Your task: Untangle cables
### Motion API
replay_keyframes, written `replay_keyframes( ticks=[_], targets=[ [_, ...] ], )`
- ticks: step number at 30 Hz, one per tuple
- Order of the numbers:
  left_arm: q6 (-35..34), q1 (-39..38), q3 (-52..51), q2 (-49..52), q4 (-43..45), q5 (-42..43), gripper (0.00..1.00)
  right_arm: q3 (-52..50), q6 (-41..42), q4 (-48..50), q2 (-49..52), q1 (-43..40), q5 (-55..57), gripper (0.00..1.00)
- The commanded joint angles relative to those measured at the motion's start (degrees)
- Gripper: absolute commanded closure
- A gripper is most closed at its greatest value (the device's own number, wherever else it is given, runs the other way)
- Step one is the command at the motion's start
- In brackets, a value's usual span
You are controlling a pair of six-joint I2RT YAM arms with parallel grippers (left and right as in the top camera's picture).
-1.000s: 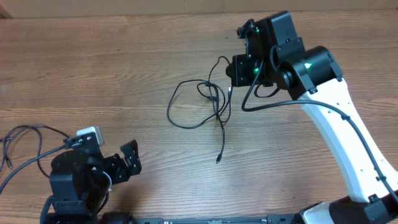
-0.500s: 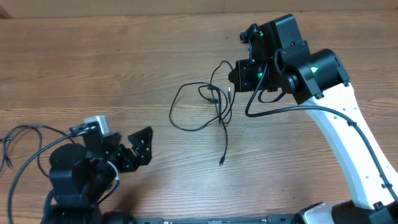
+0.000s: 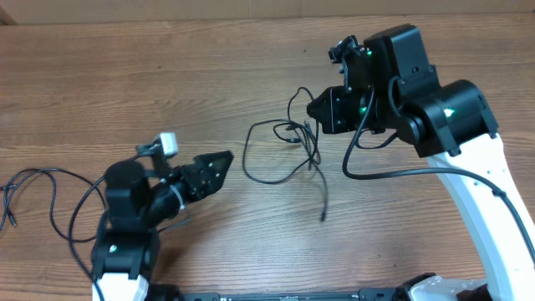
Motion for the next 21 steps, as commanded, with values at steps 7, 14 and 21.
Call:
replay_keyframes(
  ticks=[7,14,21],
  targets=[
    [-15.3,-18.8,-0.4,16.5,21.4,-6.3,0.01,1.8,0.0,0.0,-1.5,0.2,-6.8,0.96],
    [-29.0,-28.7,-0.4,29.3,31.9,-18.1,0.00,1.8,0.0,-0.1,-1.5,0.2,-11.2,0.96],
    [-30.8,-30.6,-0.4,40.6,42.1,-26.3,0.00,1.8,0.0,-1.8,-1.6,0.3,-12.1,0.96]
  ],
)
